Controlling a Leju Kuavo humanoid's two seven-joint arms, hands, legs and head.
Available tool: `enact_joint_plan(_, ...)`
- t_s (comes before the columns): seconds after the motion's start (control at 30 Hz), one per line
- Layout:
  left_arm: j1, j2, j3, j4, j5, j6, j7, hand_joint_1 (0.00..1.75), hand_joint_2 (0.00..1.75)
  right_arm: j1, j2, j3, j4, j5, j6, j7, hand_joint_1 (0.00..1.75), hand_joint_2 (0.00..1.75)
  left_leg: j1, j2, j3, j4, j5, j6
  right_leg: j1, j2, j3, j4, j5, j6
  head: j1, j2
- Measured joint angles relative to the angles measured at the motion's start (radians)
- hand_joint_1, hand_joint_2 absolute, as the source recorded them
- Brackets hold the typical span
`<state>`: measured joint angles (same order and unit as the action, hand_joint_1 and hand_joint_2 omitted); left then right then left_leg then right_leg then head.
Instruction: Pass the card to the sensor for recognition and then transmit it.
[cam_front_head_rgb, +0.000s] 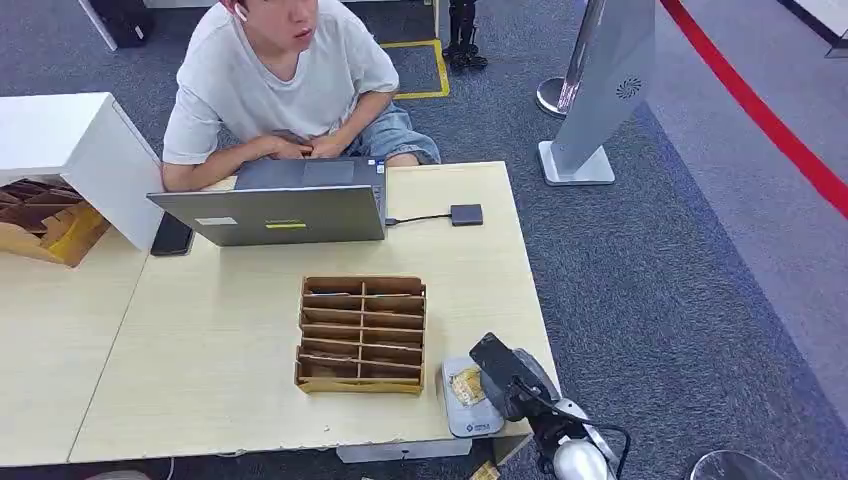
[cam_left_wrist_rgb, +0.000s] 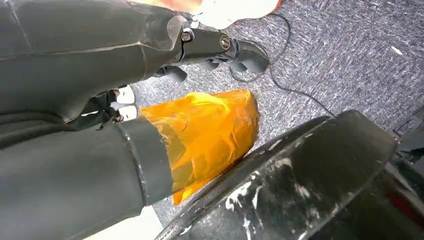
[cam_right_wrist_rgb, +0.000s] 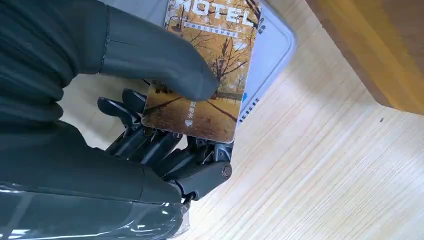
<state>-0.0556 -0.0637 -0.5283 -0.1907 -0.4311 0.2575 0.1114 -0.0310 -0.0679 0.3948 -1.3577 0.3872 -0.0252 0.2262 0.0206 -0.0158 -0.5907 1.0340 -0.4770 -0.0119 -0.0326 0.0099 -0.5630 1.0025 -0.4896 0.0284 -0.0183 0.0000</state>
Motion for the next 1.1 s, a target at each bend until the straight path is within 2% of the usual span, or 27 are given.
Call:
enact_joint_plan(0.67,0.0,-0.002,0.0,0.0,-0.003,0.0,0.002,0.0,0.0,0.0,0.008,-0.003,-0.002,0.022,0.0,0.003,1.75,1.75,0.0,0.0,0.0,0.0,0.0,0.0,0.0,0.0,0.0,0.0,0.0,0.0,0.0,0.0)
enact_joint_plan(1.1,0.0,-0.003,0.003,0.0,-0.003,0.0,0.0,0.0,0.0,0.003,0.008,-0.011,-0.037,-0.024,0.019,-0.026,1.75,1.75,0.0,0.0,0.0,0.0,0.0,0.0,0.0,0.0,0.0,0.0,0.0,0.0,0.0,0.0)
